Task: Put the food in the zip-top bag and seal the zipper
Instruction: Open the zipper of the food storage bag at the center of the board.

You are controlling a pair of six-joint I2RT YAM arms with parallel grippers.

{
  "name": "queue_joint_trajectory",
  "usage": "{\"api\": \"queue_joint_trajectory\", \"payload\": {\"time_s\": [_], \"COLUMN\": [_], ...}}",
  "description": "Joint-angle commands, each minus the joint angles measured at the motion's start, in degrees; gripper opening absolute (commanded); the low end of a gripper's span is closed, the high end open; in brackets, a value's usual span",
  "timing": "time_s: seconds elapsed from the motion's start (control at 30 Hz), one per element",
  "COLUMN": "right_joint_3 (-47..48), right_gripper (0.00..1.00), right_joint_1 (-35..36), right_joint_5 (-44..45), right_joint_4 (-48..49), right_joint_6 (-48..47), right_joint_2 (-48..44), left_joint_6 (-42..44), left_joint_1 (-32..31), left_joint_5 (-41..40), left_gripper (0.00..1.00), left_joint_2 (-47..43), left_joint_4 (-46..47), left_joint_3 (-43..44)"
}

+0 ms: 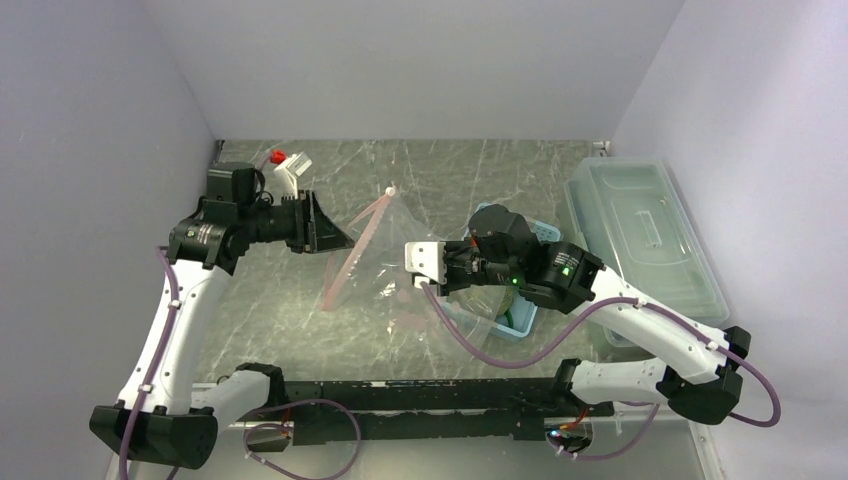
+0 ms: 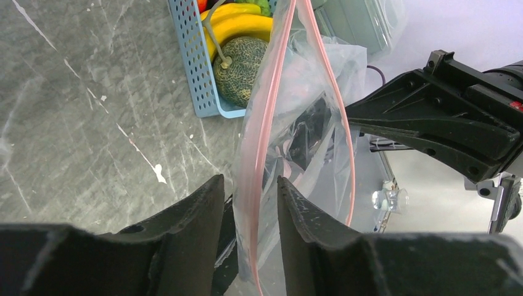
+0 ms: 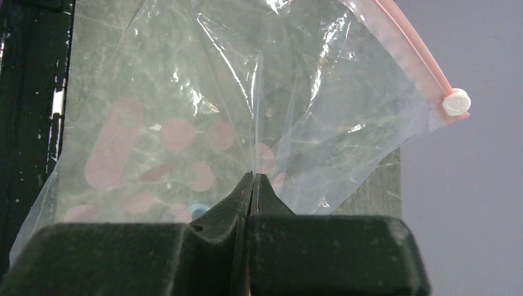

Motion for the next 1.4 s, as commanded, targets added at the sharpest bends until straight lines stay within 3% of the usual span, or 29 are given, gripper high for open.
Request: {"api": "queue_joint_trajectory", "payload": {"time_s": [0.0, 0.13, 0.33, 0.63, 0.73, 0.87, 0.9, 1.23, 1.37], "right_joint_3": [2.31, 1.84, 2.5, 2.43, 2.17, 2.5, 2.48, 2.92, 2.53], "right_gripper": [0.0, 0.0, 0.0, 0.0, 0.0, 0.0, 0.0, 0.0, 0.15], "right_joint_1": [0.06, 0.06, 0.06, 0.06, 0.06, 0.06, 0.11, 0.06, 0.06], "right_joint_5": [-1.14, -1.56, -1.96, -2.16, -2.29, -2.31, -2.31, -1.59, -0.95], "right_joint_4": [0.08, 0.72, 1.14, 1.67, 2.01, 2.19, 2.31, 5.81, 8.25], "right_joint_6": [-1.2, -1.17, -1.34, -1.17, -1.0, -0.91, -0.91, 0.43, 1.14], "right_joint_2": [-0.3, -0.58, -0.27, -0.25, -0.47, -0.37, -0.39, 0.51, 0.47], "left_joint_6": [1.69, 1.55, 1.67, 2.02, 2.22, 2.37, 2.33, 2.44, 2.78], "left_joint_1": [-0.38, -0.42, -0.53, -1.15, -1.39, -1.61, -1.62, -1.62, -1.62], "left_joint_5": [0.12, 0.74, 1.47, 1.2, 1.29, 0.97, 0.32, -8.81, -14.0], "left_gripper": [0.39, 0.34, 0.42, 0.4, 0.35, 0.1, 0.0, 0.0, 0.0], "left_joint_2": [0.27, 0.01, -0.08, 0.39, 0.62, 0.97, 0.97, 1.36, 1.9], "left_joint_4": [-0.11, 0.11, 0.1, -0.18, -0.26, -0.75, -0.99, -6.4, -9.46], "left_joint_3": [1.69, 1.18, 0.64, -0.05, -0.23, 0.14, 0.38, 7.14, 11.76]}}
